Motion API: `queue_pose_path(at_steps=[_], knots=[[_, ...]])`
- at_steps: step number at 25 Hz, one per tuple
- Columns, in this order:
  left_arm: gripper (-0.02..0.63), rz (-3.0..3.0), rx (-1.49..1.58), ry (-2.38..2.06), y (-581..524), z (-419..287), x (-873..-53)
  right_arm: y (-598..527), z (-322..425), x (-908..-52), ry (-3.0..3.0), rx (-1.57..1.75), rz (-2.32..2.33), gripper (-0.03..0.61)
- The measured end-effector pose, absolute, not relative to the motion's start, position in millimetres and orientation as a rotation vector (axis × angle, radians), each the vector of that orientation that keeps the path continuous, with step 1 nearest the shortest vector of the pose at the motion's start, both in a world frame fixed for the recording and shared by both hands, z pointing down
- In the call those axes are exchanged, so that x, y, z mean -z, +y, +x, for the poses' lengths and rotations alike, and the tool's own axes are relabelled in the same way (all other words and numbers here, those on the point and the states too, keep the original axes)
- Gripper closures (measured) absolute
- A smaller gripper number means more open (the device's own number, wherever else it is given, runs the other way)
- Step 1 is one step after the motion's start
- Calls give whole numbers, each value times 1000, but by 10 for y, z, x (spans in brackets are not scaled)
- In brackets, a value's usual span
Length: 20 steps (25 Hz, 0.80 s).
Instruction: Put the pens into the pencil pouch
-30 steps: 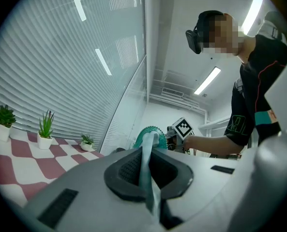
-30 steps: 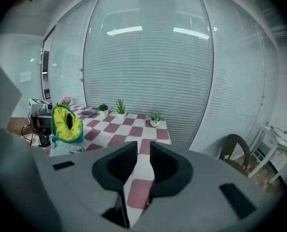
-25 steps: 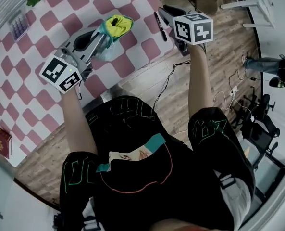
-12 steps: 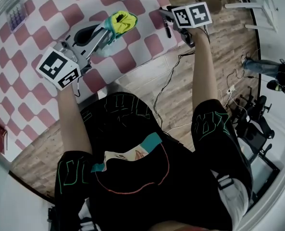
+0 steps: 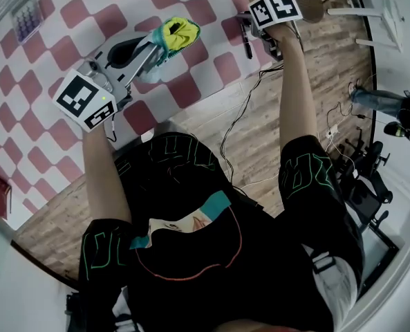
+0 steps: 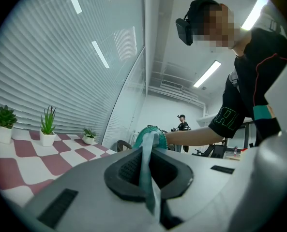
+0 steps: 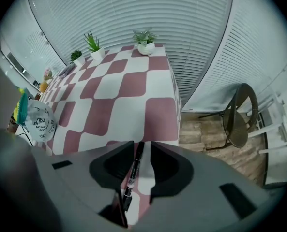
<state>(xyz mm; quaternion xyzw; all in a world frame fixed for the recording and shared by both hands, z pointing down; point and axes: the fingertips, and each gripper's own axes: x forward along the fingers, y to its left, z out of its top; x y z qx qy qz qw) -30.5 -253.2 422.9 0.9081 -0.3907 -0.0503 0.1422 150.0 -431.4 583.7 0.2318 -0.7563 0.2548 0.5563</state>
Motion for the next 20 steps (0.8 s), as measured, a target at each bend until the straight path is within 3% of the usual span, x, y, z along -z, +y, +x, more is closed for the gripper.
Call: queue_pose_path(at_steps=[2, 4, 6, 20], knots=[[614, 2621, 135, -1134, -2534, -333, -4233, -4304, 1457, -5869, -1763, -611, 523, 466], [614, 2622, 127, -1137, -2534, -350, -4228, -4301, 1432, -5897, -1734, -605, 512, 521], [614, 2626, 119, -1139, -2537, -360, -4216, -4321, 1451, -5897, -1700, -591, 519, 532], [614, 2614, 99, -1200, -2519, -396, -4120, -4354, 1496, -5710, -1743, -540, 566, 540]])
